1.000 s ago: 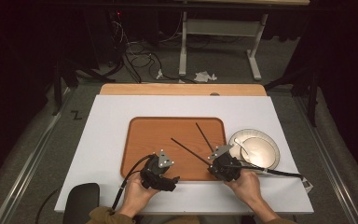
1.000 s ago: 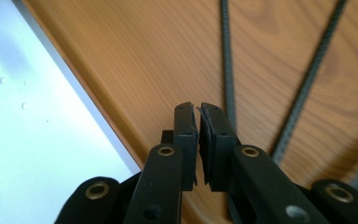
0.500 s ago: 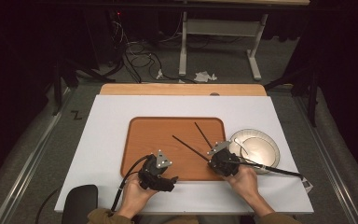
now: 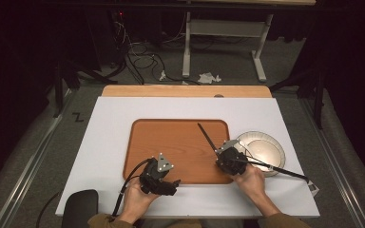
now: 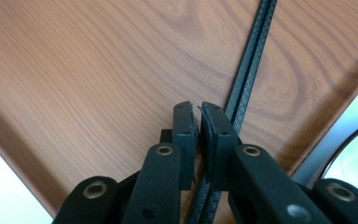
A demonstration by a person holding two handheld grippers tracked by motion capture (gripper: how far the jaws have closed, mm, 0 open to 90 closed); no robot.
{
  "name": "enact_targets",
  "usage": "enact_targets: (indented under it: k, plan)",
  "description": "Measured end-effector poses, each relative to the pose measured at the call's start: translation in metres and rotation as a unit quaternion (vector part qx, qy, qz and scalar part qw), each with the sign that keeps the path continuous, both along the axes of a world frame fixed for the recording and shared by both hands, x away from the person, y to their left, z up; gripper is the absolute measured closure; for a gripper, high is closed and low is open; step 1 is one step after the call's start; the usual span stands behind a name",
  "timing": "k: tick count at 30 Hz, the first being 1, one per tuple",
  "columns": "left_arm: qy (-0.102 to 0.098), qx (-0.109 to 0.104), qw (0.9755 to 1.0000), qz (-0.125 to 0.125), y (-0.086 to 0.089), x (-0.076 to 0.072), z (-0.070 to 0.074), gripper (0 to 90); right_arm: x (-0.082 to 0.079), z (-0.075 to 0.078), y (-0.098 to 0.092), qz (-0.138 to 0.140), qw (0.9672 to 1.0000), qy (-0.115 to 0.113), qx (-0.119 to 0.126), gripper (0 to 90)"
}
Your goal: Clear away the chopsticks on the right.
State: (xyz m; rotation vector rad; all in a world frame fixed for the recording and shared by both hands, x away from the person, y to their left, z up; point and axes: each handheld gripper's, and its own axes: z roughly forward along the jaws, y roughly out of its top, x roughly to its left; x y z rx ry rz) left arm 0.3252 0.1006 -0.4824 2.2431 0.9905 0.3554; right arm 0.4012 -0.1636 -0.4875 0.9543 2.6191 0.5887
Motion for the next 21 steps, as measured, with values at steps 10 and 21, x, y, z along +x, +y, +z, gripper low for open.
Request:
enact_targets:
  k: [10, 21]
  plan:
    - [-0.003, -0.006, 1.0, 0.002, 0.002, -0.003, 0.002, 25.7, -0.001, 0.006, -0.001, 0.008, 0.9997, -0.008, 0.02, 76.9]
    - [0.002, -0.031, 0.9995, 0.002, 0.005, -0.003, 0.005, 25.7, -0.017, 0.03, -0.015, 0.017, 0.9975, -0.013, 0.068, 69.3]
